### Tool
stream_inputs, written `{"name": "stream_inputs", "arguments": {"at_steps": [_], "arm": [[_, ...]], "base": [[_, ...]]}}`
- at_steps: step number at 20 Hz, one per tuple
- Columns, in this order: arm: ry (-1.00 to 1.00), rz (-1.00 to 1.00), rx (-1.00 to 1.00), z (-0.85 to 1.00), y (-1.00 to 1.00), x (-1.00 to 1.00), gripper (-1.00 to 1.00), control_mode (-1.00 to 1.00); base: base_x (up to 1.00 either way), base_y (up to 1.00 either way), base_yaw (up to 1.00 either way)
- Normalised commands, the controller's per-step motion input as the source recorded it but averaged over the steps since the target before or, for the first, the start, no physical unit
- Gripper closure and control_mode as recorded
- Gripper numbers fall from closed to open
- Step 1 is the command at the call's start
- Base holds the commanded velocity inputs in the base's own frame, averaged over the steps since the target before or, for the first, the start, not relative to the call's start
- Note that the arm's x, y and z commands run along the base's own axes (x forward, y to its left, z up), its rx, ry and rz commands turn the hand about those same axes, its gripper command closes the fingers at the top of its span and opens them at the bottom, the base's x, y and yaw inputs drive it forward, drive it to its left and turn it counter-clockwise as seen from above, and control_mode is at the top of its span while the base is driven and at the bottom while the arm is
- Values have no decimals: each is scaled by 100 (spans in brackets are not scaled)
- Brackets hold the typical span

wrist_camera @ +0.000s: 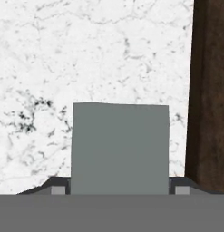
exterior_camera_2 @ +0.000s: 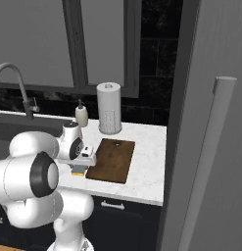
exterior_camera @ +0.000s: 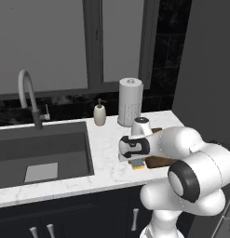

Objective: Pick up the sponge from the counter and clean the cutting board by briefly scrubbing or pressing down on the cutting board. Once finished, release the sponge.

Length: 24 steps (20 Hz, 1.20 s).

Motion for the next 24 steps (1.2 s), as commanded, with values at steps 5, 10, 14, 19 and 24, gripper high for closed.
{"name": "stream_inputs", "arguments": {"at_steps": [5, 10, 14, 19, 24], "arm": [[0, 0, 0, -12, 0, 0, 100, -100], [0, 0, 0, 5, 1, 2, 100, -100], [-3, 0, -1, 38, -4, 8, 100, -100], [-1, 0, -1, 51, -23, 26, 100, -100], [0, 0, 0, 26, -66, 61, 100, -100]], "base": [[0, 0, 0], [0, 0, 0], [0, 0, 0], [0, 0, 0], [0, 0, 0]]}}
